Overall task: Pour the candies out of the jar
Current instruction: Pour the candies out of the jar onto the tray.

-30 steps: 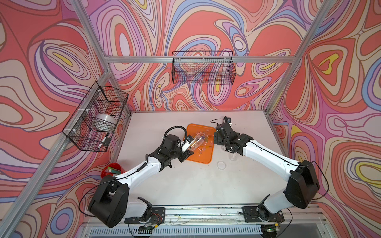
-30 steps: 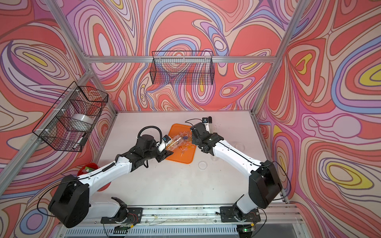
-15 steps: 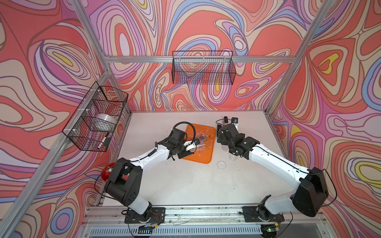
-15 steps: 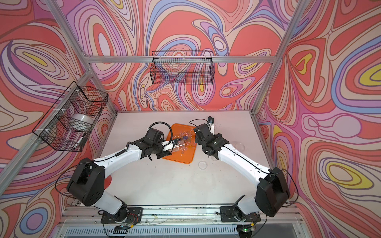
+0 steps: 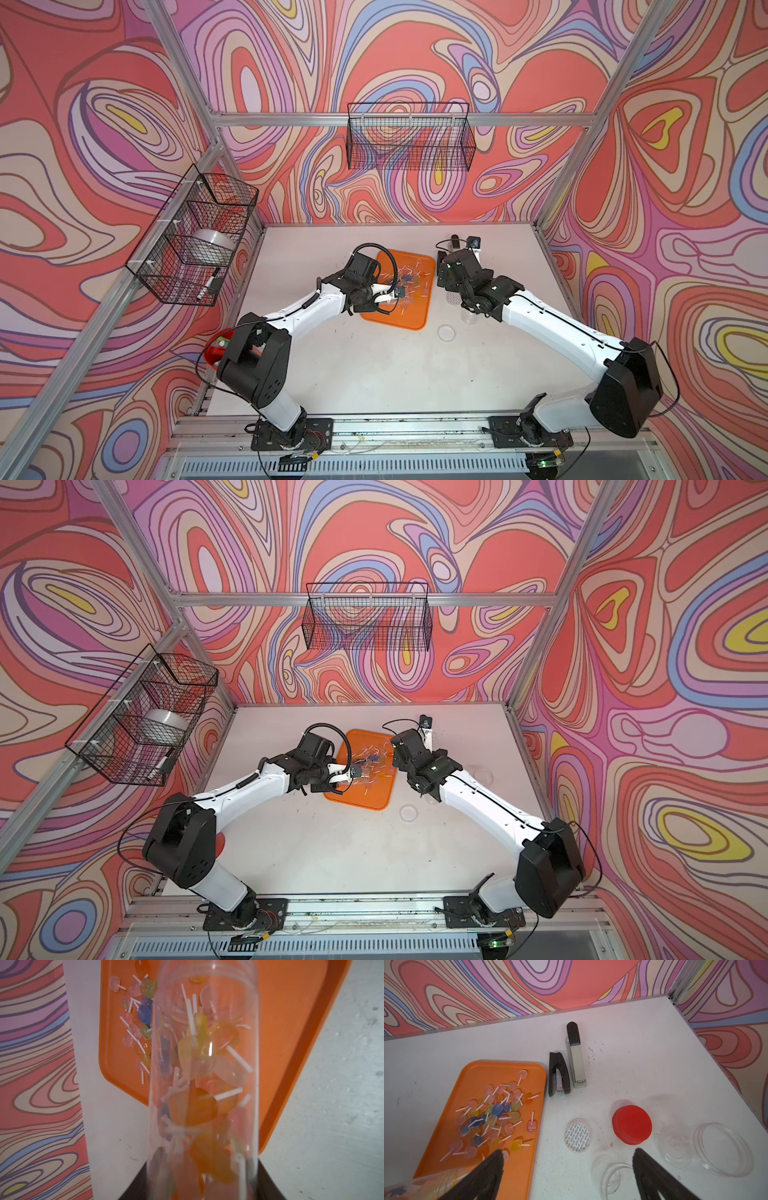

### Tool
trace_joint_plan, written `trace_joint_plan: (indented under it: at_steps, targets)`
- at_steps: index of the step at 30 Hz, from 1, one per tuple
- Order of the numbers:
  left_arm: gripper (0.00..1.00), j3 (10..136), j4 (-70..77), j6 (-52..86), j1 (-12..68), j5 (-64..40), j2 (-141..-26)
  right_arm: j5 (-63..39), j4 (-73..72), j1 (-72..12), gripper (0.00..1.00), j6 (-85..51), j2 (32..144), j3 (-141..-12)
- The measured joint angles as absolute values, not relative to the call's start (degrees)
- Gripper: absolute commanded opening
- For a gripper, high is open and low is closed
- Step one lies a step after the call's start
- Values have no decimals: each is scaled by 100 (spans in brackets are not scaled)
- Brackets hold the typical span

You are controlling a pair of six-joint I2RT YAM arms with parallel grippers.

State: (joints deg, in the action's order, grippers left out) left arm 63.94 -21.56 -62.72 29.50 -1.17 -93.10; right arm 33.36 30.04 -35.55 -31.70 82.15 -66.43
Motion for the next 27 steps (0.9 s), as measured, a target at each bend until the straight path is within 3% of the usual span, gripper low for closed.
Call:
trace_joint_plan:
  at_steps: [27]
  targets:
    - [0,7039,-2561,-8276,3109,956,-9741,3304,3030,-3555,98,-3181,8237,-6678]
